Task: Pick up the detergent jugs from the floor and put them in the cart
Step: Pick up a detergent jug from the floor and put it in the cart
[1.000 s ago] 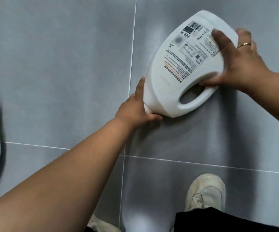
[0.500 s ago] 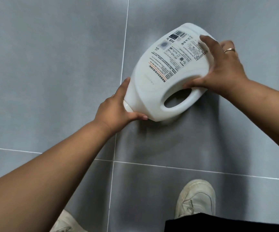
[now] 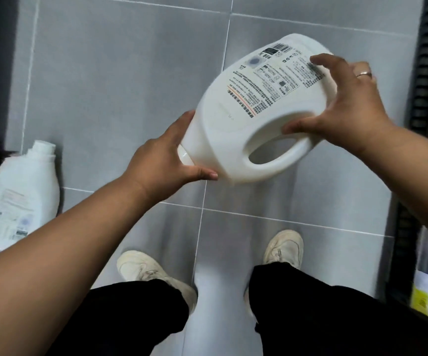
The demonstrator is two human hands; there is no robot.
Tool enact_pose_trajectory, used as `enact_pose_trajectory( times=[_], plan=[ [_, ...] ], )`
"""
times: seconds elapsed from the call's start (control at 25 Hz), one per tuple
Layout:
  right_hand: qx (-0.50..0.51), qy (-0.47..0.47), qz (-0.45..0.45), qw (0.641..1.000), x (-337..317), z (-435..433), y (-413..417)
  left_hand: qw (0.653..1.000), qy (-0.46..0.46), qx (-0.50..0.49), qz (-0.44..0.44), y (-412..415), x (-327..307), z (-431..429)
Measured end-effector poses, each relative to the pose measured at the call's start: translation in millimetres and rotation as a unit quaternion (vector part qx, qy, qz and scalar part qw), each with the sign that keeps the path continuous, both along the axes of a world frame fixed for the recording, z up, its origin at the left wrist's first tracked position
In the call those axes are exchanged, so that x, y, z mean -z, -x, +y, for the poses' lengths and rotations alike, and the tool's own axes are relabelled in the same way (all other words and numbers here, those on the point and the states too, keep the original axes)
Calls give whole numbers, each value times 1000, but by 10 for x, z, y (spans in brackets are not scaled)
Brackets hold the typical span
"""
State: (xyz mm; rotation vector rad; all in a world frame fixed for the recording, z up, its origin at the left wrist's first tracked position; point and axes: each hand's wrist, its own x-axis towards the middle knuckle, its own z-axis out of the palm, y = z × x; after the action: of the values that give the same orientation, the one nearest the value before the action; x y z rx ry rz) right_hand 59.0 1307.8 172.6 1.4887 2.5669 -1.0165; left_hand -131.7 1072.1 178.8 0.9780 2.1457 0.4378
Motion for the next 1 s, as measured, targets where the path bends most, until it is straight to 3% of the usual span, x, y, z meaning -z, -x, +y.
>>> enact_pose_trajectory(
  times=[0.12, 0.2, 0.4, 0.56, 0.76, 1.0],
  plan=[
    [-25, -11, 2, 1000, -1090, -177, 283, 1000, -5, -20, 0, 214, -1124, -253],
    [-18, -8, 13, 1000, -1457, -213, 415, 1000, -6, -31, 0, 250, -1498, -308],
    [-88, -25, 75, 993, -3727, -624, 1030, 991, -30, -122, 42, 519, -3867, -969],
    [-193, -44, 125, 972, -4971, -1135, 1283, 976, -43, -199, 78, 282, -5110, -1653],
    [-340, -67, 197, 917, -6333, -1765, 1450, 926, -88, -337, 148, -453, -6347, -2439],
    [-477, -81, 284, 828, -7340, -2911, 1412, 843, -90, -473, 240, -1488, -7298, -3430]
  ],
)
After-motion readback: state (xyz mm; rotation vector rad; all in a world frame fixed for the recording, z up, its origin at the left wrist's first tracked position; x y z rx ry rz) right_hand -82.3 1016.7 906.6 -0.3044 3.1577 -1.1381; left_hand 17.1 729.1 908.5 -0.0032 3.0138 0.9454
